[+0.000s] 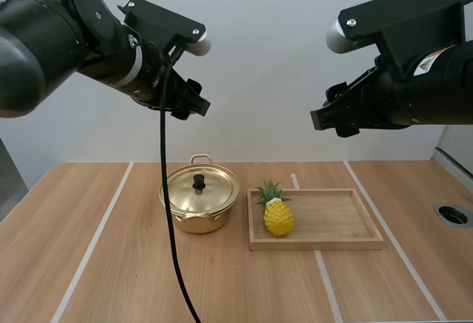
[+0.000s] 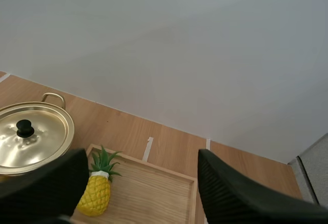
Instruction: Open the pot, put the pineapple inside, and close it
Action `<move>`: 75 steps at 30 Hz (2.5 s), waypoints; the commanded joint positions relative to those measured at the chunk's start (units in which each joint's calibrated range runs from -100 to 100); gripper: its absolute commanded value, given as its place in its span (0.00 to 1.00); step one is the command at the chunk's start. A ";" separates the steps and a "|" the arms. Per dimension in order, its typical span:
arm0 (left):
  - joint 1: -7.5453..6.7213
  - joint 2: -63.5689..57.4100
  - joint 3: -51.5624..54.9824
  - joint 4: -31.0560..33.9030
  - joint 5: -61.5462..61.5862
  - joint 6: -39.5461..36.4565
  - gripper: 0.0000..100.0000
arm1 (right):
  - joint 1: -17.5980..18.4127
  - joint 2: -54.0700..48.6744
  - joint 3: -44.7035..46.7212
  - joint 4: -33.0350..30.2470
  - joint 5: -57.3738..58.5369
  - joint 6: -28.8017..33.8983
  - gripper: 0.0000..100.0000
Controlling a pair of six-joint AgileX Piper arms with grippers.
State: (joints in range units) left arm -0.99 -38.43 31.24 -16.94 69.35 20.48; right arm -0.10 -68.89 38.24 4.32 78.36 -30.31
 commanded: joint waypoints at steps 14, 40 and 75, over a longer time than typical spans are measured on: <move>-0.23 20.97 -5.82 -0.39 30.65 15.37 1.00 | 0.12 -0.13 -0.34 -2.55 0.49 -0.14 1.00; -0.28 46.74 -20.45 -1.86 30.65 10.16 1.00 | 0.12 -0.13 -0.34 -2.55 2.80 0.05 1.00; -0.38 48.07 -17.55 -1.26 30.65 12.37 1.00 | 0.12 3.57 -0.34 -2.58 0.75 0.05 1.00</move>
State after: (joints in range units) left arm -1.14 9.66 13.34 -16.55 100.00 32.66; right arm -0.10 -65.14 38.24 1.79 80.34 -30.31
